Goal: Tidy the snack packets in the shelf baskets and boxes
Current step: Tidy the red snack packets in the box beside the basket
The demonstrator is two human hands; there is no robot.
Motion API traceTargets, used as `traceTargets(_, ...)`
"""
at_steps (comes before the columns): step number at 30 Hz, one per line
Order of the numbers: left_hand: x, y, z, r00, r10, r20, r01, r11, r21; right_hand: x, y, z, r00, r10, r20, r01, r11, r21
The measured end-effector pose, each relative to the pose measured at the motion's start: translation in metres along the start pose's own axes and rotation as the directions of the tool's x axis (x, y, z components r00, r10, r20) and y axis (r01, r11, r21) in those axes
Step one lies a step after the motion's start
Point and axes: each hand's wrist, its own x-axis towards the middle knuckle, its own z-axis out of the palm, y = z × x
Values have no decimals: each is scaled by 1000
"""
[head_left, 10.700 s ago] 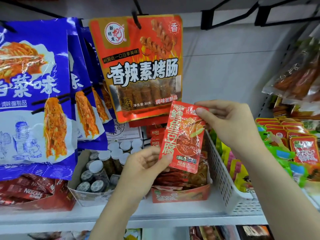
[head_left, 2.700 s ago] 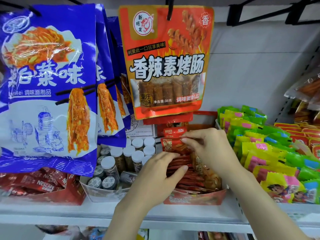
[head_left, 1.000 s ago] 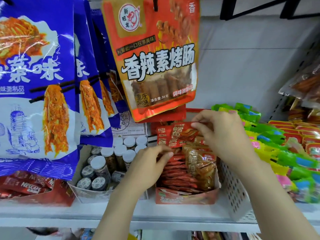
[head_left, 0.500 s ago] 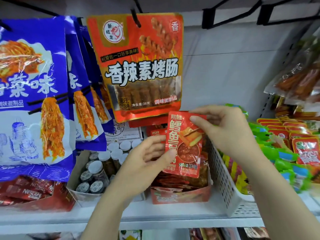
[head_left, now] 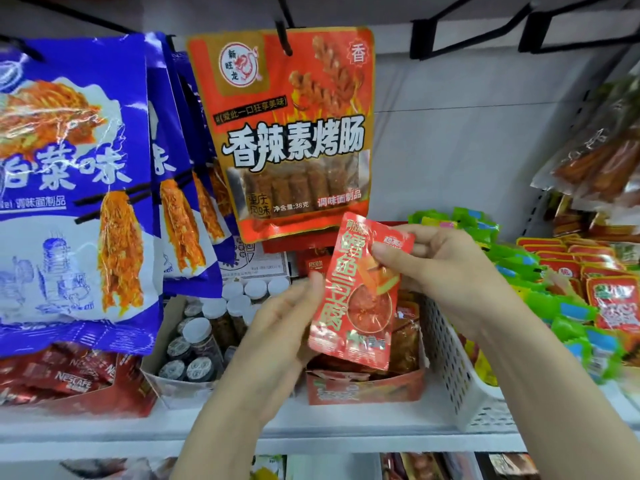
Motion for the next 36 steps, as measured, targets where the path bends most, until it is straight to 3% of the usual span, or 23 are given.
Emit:
traceTargets(2,2,2,8,982,-141,129,164,969,-187,0,1,1,999,0,34,-2,998,60)
traceTargets(4,6,-1,15,958,-195,209,255,915,-313,0,1,2,996,-9,92,-3,991,136)
traceTargets(7,5,-8,19,918,-175,355,322,853,-411,1,1,2,988,-50,148,12,968,251)
traceTargets(9,2,-12,20,917,-131,376,307,833,-460,1,1,3,987,-53,152,11,964,266)
traceTargets(11,5,-16,19,953,-94,289,223,863,-454,3,3,4,994,-15,105,-12,969,246)
traceTargets(13,9,-12,18,994,-49,93,77,940,-333,5,4,3,998,28,48,-39,971,235)
traceTargets(15,12,-8,12,994,45,-96,-62,981,-184,7,2,1,998,57,36,-64,962,266)
traceTargets(17,13,-6,6,967,154,-202,-169,984,-57,6,-2,0,996,67,58,-81,954,290)
traceTargets(21,10,-5,5,949,221,-225,-209,975,76,4,2,3,1000,-4,13,3,992,127)
traceTargets(24,8,-4,5,958,209,-198,-195,977,91,4,7,5,999,15,-41,-9,989,149)
traceTargets(27,6,-3,5,986,134,-102,-137,990,-21,3,4,6,999,19,-44,-10,983,184)
traceTargets(29,4,-1,7,998,-19,62,34,968,-250,2,2,5,1000,10,-2,-10,973,232)
traceTargets(31,1,1,12,960,-140,243,234,878,-417,1,1,7,998,6,62,-24,953,301)
traceTargets(33,0,-2,16,914,-166,370,323,851,-415,0,-1,8,993,-10,119,-35,928,372)
traceTargets(36,1,-6,18,897,-129,422,336,819,-464,0,-4,8,991,-32,131,-17,933,360)
